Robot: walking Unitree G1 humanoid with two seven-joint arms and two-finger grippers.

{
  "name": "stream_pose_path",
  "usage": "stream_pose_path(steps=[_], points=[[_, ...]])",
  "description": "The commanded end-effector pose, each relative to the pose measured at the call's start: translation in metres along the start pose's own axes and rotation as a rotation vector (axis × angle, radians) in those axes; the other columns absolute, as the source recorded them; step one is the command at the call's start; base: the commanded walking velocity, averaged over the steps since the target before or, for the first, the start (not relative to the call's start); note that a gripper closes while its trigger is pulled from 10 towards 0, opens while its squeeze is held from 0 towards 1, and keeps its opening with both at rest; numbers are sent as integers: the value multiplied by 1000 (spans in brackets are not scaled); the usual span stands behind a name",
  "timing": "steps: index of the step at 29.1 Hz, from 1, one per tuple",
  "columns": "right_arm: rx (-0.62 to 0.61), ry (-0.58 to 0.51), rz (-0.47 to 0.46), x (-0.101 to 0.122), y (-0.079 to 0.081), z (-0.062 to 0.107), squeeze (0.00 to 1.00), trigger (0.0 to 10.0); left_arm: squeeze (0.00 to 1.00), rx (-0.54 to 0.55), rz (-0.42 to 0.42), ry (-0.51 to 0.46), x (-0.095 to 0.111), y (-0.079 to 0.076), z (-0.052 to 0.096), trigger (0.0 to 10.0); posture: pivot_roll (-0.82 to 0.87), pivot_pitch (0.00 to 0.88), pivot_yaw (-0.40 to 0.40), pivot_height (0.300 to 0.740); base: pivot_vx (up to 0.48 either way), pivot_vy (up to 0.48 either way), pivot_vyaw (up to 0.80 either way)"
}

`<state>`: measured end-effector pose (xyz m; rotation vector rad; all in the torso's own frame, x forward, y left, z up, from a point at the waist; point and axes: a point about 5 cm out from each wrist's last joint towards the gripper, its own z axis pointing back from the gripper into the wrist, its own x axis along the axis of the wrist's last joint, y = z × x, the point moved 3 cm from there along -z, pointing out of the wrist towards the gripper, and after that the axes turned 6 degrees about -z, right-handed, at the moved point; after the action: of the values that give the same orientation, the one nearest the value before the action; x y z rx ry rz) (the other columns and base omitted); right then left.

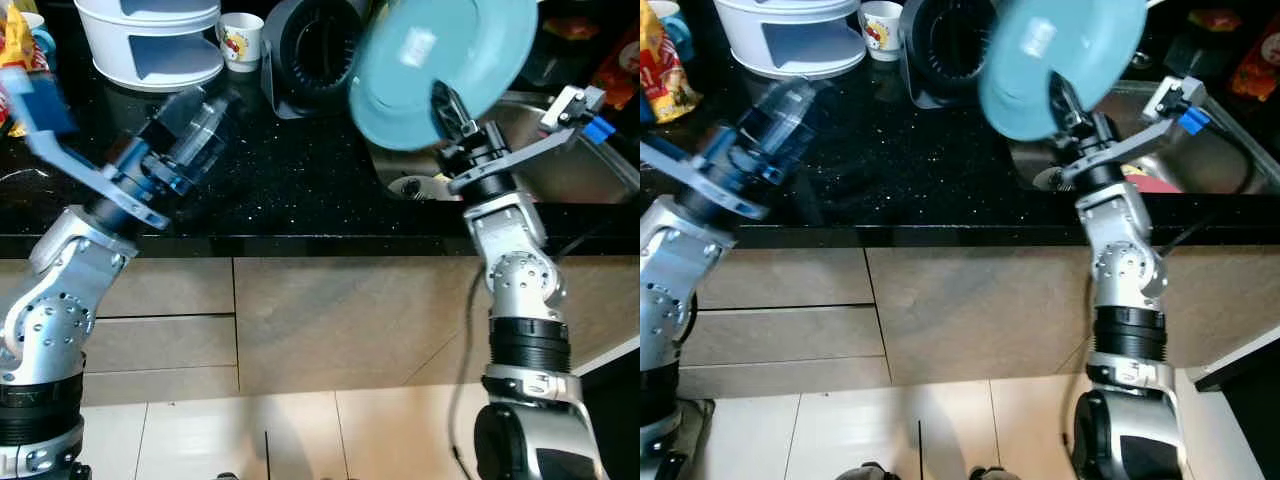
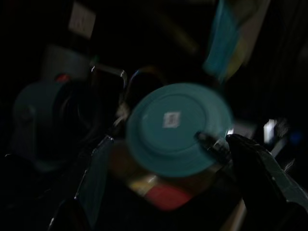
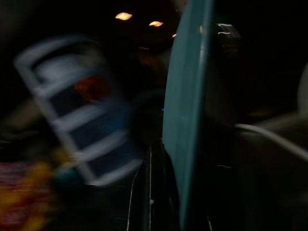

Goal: Kitchen organization

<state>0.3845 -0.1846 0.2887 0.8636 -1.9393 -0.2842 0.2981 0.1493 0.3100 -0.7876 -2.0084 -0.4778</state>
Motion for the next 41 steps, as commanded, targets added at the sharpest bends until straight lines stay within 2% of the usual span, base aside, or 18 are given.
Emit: stream_pose_path(steps=[1,3,4,10,11,12,25,28,29,30,31,32,34,35,37,38,39,41], points=[[-75,6,111,2,-11,-2,0,0,1000,4,-98,82,-12,-6,-1,10000,138,133,-71,740,0,0,0],[-95,14,153,1,-14,-2,0,0,1000,12,-134,98,-15,-7,-2,10000,141,144,-72,740,0,0,0],[-113,26,178,0,-15,-3,0,0,0,33,-157,113,-19,-6,-3,10000,141,150,-73,740,0,0,-800],[-132,41,256,-9,-13,-11,0,0,0,81,-222,161,-30,-7,-2,10000,150,178,-77,740,0,0,-800],[-122,52,284,-13,-9,-14,0,3490,0,98,-245,174,-32,-6,-2,10000,153,188,-78,740,0,0,0],[-108,64,320,-18,-5,-18,0,10000,0,113,-273,187,-34,-6,-1,10000,157,195,-80,740,0,0,0],[-8,144,493,-51,27,-40,0,10000,0,225,-387,242,-40,-1,5,10000,172,236,-91,740,0,-134,0],[-31,169,619,-61,30,-50,0,10000,0,261,-428,253,-43,0,9,10000,177,252,-91,740,0,0,0],[-31,169,619,-61,30,-50,0,10000,0,261,-428,253,-43,0,9,10000,177,252,-91,740,0,0,0],[-37,169,665,-61,31,-52,0,10000,0,265,-433,254,-43,-1,9,10000,177,252,-91,740,0,0,0],[-52,166,767,-60,33,-59,0,10000,0,265,-437,254,-42,-3,10,10000,186,261,-93,740,0,0,0],[-52,166,767,-60,33,-59,0,10000,0,265,-437,254,-42,-3,10,10000,186,261,-93,740,0,0,0],[-62,166,853,-58,35,-65,0,10000,0,260,-438,253,-41,-6,11,10000,191,268,-95,740,0,0,0],[-62,166,853,-58,35,-65,0,10000,0,260,-438,253,-41,-6,11,10000,191,268,-95,740,0,0,0],[-62,192,966,-58,37,-70,0,10000,0,255,-438,252,-41,-9,11,10000,194,270,-95,740,0,0,0],[-62,192,966,-58,37,-70,0,10000,0,255,-438,252,-41,-9,11,10000,194,270,-95,740,0,0,0],[-92,198,1014,-56,34,-72,1000,10000,0,250,-436,250,-41,-11,11,10000,197,274,-97,740,0,0,0],[-151,196,1078,-51,29,-74,1000,10000,0,243,-435,248,-42,-14,10,10000,197,275,-95,740,0,0,0]])
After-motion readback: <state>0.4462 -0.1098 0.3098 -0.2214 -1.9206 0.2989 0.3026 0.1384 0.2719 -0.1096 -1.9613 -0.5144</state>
